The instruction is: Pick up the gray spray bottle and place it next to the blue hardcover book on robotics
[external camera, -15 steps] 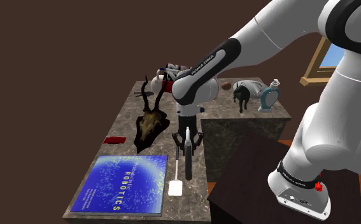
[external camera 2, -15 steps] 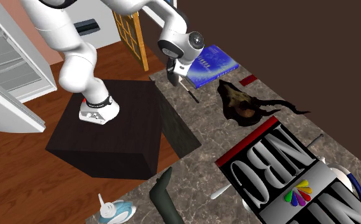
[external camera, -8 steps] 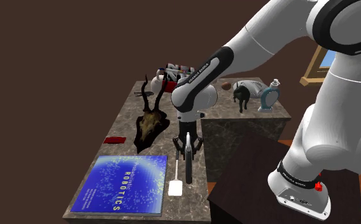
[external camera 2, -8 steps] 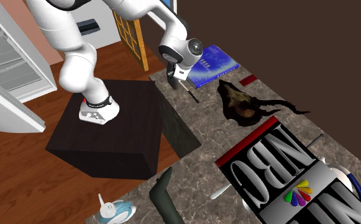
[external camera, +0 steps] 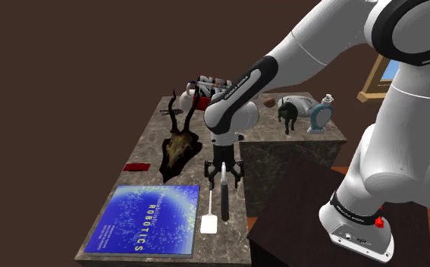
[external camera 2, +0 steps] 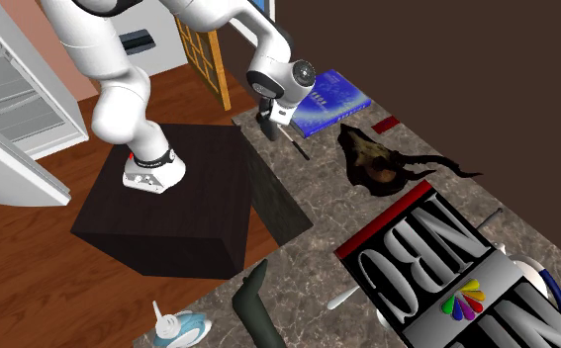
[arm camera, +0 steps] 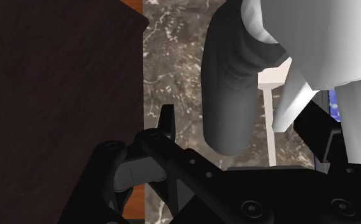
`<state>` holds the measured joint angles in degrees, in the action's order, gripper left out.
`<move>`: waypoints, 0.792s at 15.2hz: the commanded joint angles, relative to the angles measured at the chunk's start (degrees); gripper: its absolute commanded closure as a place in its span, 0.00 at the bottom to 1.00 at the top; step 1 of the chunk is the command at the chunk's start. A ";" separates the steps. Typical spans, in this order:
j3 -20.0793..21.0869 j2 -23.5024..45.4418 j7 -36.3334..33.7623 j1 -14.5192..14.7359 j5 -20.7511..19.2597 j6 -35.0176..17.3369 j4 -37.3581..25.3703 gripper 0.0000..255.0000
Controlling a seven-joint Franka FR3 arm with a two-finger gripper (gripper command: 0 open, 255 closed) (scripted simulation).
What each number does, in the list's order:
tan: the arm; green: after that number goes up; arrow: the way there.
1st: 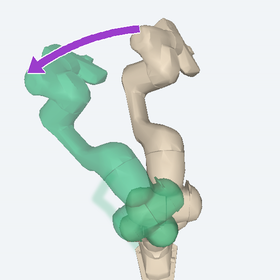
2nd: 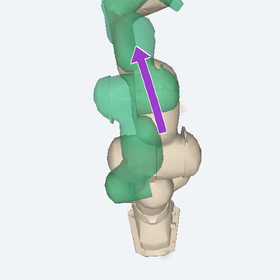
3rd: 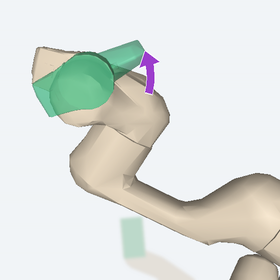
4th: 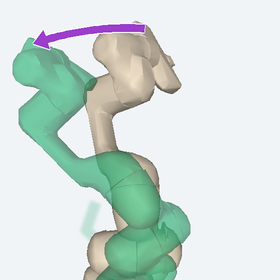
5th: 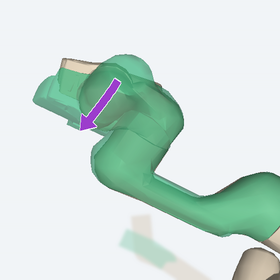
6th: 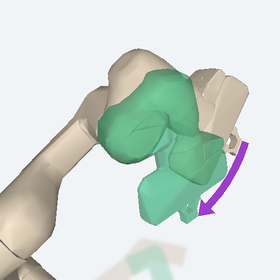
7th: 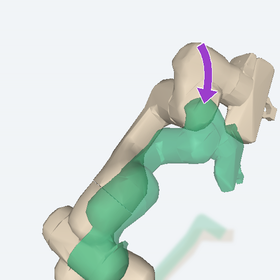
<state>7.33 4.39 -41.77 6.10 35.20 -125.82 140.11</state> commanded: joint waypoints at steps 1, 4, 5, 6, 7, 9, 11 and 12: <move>0.00 0.00 0.00 0.00 0.00 0.00 0.00 0.00; -0.52 -1.07 -0.51 -0.50 -1.00 1.88 -0.72 0.00; -1.02 -2.06 -0.98 -0.99 -1.95 3.77 -1.52 0.00; -1.51 -2.95 -1.41 -1.47 -2.84 5.65 -2.41 0.00; -1.88 -3.60 -1.73 -1.85 -3.51 7.13 -3.17 0.00; -1.88 -3.60 -1.73 -1.85 -3.51 7.13 -3.17 0.00; -1.88 -3.60 -1.73 -1.85 -3.51 7.13 -3.17 0.00; -1.88 -3.60 -1.73 -1.85 -3.51 7.13 -3.17 0.00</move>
<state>5.47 0.81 -43.50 4.28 31.73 -118.77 136.98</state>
